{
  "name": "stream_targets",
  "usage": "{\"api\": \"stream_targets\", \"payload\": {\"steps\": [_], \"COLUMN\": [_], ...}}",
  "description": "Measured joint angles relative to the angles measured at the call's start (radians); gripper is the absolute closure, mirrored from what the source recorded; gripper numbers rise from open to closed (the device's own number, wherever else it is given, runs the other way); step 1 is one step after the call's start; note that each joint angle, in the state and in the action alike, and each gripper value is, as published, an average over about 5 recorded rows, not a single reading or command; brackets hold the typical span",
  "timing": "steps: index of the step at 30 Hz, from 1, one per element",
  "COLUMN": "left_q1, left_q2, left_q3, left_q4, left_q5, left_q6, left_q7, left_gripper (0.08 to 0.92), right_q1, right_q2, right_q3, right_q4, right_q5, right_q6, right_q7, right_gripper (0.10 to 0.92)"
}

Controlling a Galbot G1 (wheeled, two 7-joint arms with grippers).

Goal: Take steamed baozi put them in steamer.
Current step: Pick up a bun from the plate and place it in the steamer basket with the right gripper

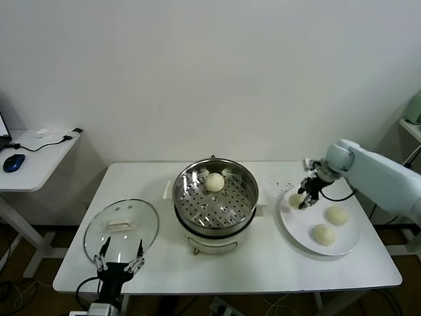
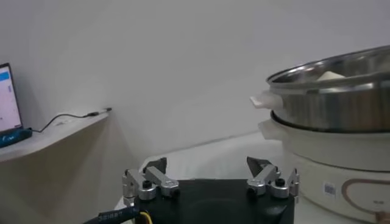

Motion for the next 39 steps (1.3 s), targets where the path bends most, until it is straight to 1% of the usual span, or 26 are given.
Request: {"api": "stream_targets", "payload": {"steps": [9,17,22,30,39], "left_q1": [0.000,0.005,0.008,0.018,0.018], "left_q2": [0.006,0.017,0.023,0.035,0.035], "left_q3": [0.026,0.035,0.029,0.017,0.016], "left_q4": [0.002,0.011,0.019,0.027,0.039], "left_q5": [0.010,0.004,-0.007,-0.020,-0.026], "left_q6": [-0.010,-0.020,-0.024,-0.033,-0.043], "left_q7": [0.001,0.003,0.003,0.003,0.003], "left_gripper": [0.177,0.177,0.177,0.177,0.177], "right_q1": [0.316,0.430,0.436,0.388,0.327], "right_q2": [0.089,0.244,0.356,0.512,0.602], "right_q3": [-0.260,-0.342,-0.353,-0.381,-0.441], "right_q4": [0.089,0.130,0.127,0.091,0.084], "right_q5": [0.270,0.452,0.514,0.567,0.603], "right_q6": [-0.039,-0.091,-0.116,-0.136,-0.149], "right_q7": [0.020,0.061,0.089,0.115,0.148], "right_gripper": [0.474,0.474,0.474,0.474,0.474]}}
